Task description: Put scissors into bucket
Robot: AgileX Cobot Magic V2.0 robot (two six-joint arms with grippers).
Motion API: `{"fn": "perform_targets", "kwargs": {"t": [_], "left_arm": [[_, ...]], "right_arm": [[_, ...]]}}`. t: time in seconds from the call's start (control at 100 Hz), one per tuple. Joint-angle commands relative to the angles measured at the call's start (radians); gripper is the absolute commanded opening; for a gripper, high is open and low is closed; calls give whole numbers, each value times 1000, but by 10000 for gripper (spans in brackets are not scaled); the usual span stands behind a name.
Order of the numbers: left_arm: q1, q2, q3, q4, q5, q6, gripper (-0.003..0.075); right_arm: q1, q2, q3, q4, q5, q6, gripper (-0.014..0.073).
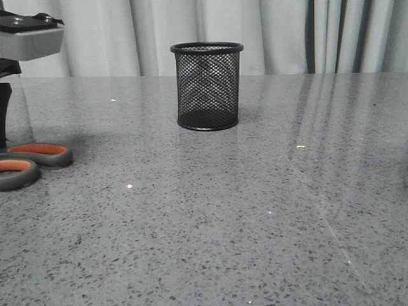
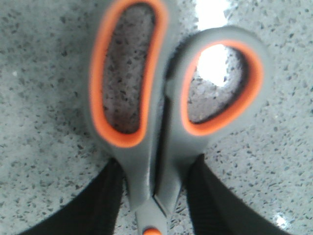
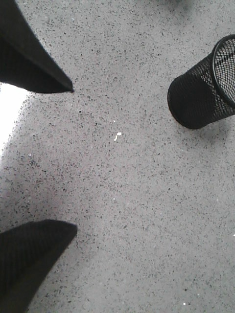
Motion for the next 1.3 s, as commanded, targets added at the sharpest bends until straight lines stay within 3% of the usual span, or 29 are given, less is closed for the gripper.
{"fn": "perform_targets", "kwargs": {"t": [0.0,0.08,0.6,0.94,1.08,1.29], "left_arm": [[3,-13,-14,-6,-15,0,122],[3,-13,-14,-6,-11,0,91],[3,-72,-242,-83,72,-35,91],[1,-132,-395,-333,72,-35,91],[-17,-132,-467,-400,69,-35,91],[-121,-132,-539,-399,35,-35,92]], "right_arm": [[1,-5,-35,13,-58,-7,488],[1,-5,-35,13,-58,-7,488],[1,-5,-35,13,-63,-7,488],[1,-5,-35,25,-105,-7,488],[1,-5,-35,101,-132,-55,488],[1,-5,-35,285,-171,-150,488]]}}
